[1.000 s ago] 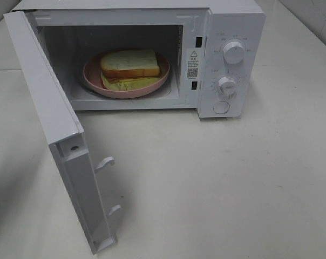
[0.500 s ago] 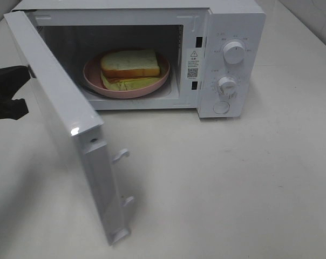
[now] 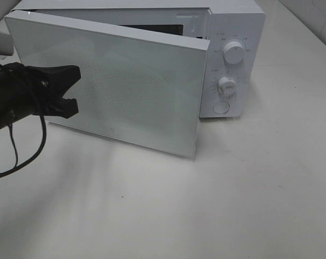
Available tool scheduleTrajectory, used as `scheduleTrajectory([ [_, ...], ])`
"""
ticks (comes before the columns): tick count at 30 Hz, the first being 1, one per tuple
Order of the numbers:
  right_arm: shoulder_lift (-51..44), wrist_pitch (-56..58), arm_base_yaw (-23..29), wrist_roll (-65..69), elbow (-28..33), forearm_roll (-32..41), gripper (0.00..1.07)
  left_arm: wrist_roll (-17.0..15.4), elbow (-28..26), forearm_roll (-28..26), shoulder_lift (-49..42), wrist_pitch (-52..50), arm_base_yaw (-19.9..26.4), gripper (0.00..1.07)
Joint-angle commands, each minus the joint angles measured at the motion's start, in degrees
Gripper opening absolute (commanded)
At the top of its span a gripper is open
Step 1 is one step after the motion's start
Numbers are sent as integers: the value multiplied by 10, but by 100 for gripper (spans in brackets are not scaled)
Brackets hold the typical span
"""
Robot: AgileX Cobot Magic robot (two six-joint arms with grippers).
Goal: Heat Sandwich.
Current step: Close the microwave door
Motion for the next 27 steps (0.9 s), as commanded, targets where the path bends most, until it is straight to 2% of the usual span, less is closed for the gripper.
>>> scheduleTrajectory([
  [1,-16,-6,-3,-3,2,0,72,0,-19,-11,9,1,-21,0],
  [4,-16,-6,-3,-3,2,0,72,9,-47,-44,32,5,-60,0],
  [6,-16,-6,-3,-3,2,0,72,17,-53,-52,36,9,-68,0],
  [8,-16,-6,-3,-3,2,0,72,45,-74,-85,48,32,-97,0],
  [13,-16,-6,-3,-3,2,0,72,70,-112,-127,70,56,-135,0],
  [16,-16,-6,-3,-3,2,0,72,73,-127,-137,78,59,-147,0],
  [20,-16,-6,-3,-3,2,0,72,73,-176,-151,105,60,-176,0],
  [27,-16,-6,-3,-3,2,0,72,80,-232,-178,132,97,-197,0],
])
